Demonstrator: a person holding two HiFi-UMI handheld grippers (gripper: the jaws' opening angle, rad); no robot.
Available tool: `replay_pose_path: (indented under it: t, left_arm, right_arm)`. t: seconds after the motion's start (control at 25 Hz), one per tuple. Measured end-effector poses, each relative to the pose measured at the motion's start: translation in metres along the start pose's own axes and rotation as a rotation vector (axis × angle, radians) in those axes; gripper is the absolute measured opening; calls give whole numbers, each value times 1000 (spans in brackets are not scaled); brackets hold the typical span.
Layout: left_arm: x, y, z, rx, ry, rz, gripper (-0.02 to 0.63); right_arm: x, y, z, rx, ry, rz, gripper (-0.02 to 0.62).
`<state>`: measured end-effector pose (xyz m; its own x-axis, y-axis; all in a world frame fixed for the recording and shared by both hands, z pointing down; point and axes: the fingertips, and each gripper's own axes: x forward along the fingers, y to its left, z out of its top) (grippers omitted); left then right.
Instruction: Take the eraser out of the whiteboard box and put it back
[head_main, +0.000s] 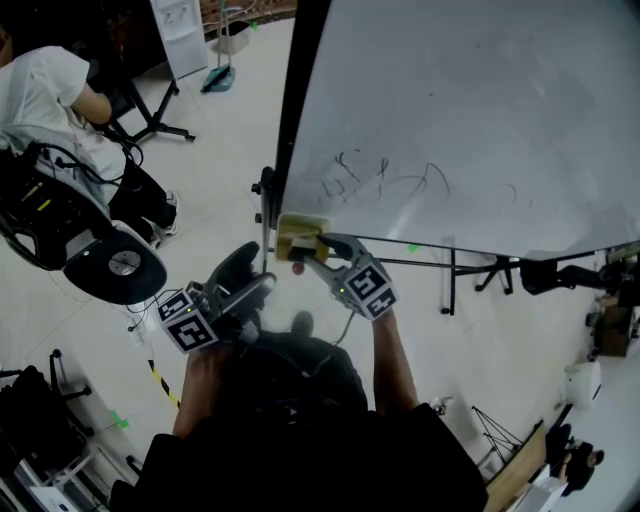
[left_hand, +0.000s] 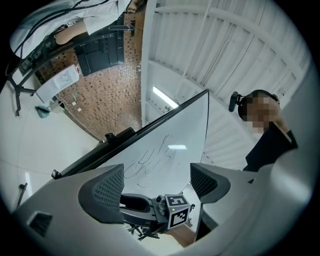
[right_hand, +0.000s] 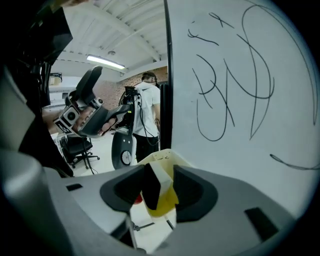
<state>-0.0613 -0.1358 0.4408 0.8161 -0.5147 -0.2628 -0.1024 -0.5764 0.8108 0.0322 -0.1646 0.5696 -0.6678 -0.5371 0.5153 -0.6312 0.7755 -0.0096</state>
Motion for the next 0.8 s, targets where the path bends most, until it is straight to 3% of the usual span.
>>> replay_pose_path:
  t: [0.8]
  left_arm:
    - [-2, -3, 0, 19, 9, 15, 408]
  right_arm:
    - [9, 8, -10, -196, 45, -11, 181]
